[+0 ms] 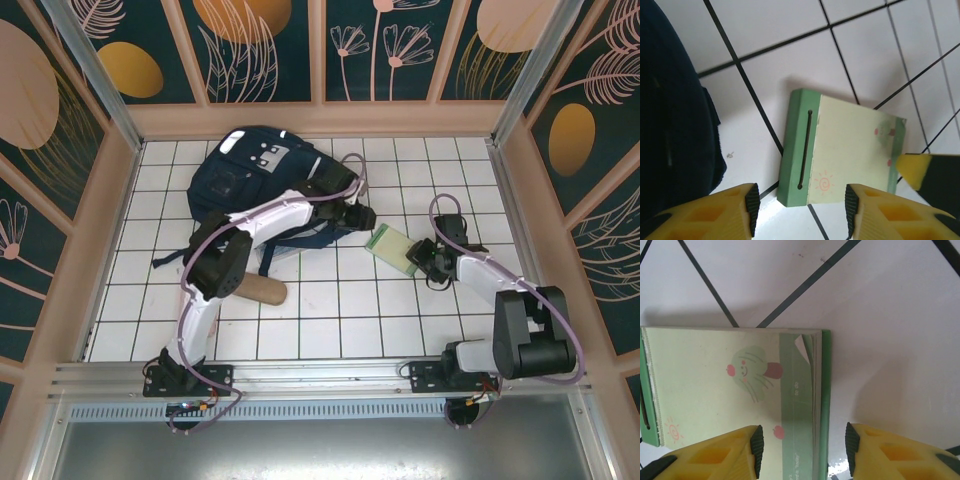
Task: Pack books, pencil case, and school supplies into a backpack
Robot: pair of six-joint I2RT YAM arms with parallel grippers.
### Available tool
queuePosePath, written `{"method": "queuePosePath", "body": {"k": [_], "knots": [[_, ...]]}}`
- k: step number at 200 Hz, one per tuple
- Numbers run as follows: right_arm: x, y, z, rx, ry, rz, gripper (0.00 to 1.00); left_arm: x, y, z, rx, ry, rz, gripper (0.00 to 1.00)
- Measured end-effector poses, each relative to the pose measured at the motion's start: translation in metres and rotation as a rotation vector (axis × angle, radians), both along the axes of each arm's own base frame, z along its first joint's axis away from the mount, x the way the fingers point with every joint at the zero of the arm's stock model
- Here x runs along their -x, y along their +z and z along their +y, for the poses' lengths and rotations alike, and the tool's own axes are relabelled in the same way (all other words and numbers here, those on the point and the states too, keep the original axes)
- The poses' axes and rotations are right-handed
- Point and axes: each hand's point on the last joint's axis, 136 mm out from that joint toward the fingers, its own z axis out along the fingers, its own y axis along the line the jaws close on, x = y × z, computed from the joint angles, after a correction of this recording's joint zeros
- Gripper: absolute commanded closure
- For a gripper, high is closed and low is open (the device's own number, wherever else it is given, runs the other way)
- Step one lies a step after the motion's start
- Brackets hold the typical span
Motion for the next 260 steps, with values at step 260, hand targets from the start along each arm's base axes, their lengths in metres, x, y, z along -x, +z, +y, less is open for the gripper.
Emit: {"method": "queuePosePath", "body": {"k": [260], "knots": [[-0.014, -0.006, -0.007, -0.002, -0.027, -0.046, 0.69, 0.039, -0.033, -0.05, 0.267, -0.052, 0.289, 0.62]]}}
